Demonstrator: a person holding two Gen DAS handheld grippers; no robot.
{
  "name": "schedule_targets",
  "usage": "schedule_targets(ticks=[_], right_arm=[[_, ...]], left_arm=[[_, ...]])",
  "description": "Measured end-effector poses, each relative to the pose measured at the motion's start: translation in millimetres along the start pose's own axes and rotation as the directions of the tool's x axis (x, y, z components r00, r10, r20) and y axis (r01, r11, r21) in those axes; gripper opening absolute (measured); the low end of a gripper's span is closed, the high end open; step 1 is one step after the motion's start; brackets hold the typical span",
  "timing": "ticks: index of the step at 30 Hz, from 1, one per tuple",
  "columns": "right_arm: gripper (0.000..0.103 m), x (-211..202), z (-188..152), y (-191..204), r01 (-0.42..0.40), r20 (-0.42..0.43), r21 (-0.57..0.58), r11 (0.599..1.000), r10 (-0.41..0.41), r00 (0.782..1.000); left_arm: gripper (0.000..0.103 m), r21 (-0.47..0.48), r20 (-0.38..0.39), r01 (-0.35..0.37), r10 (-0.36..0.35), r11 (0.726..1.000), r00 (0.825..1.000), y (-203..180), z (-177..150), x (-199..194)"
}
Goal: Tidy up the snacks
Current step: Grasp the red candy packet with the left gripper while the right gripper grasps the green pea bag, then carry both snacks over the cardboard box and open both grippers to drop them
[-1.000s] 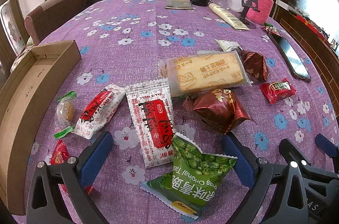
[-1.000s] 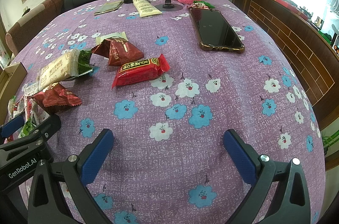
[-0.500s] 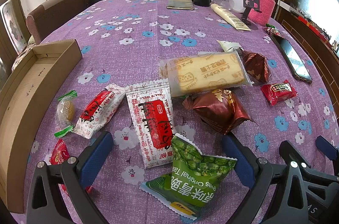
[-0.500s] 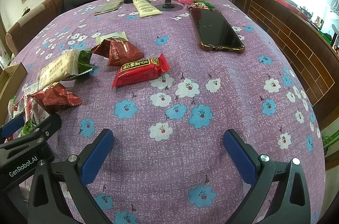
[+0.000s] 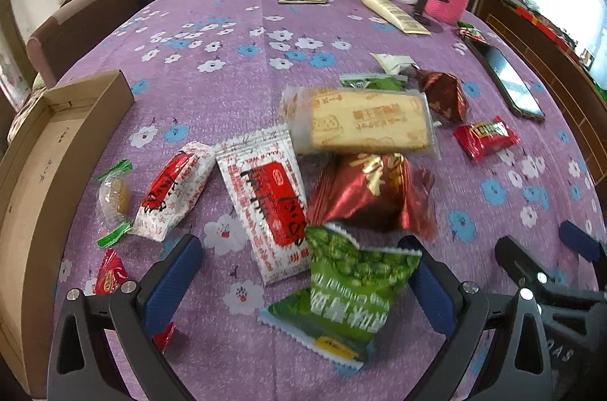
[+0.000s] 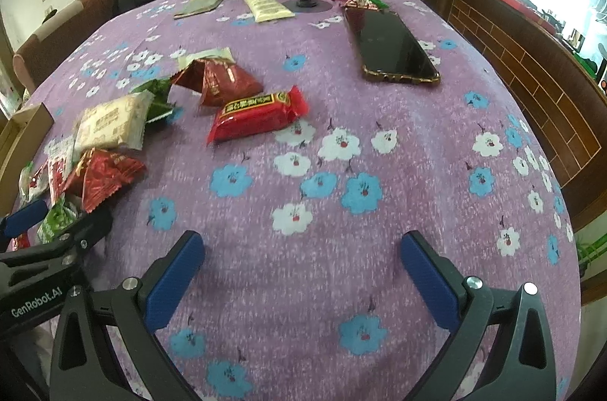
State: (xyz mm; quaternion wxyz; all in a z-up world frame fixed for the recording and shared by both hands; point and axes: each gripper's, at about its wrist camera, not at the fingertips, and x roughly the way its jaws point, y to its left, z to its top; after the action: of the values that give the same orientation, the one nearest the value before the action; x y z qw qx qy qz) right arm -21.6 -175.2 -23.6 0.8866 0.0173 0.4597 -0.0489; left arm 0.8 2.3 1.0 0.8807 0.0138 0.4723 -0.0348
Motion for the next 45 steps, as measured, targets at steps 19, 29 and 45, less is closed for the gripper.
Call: schedule_targets(ticks=[19,29,45], right_arm=[[0.092,-24,-8,3,-0.039,-0.029,0.02,0.999,0.039,0.999],[0.069,-46,-6,88,-0.339,-0.005,-0.025,0.941,0.339,0.941],[0.038,-30,-8,105,-0.375,0.006,-0.015,0.927,0.375,0.927]], left_arm=[[0.077,-0.037,0.262,0.223,-0.206,0.974,0.943,141,-41,-137],[0.058,-0.059,0.195,0.32,-0.303,0.946,0.933,152,-51,-118],[0.058,-0.004,0.051,0.24,-0.24,0.971,0.969,110,-42,-64]])
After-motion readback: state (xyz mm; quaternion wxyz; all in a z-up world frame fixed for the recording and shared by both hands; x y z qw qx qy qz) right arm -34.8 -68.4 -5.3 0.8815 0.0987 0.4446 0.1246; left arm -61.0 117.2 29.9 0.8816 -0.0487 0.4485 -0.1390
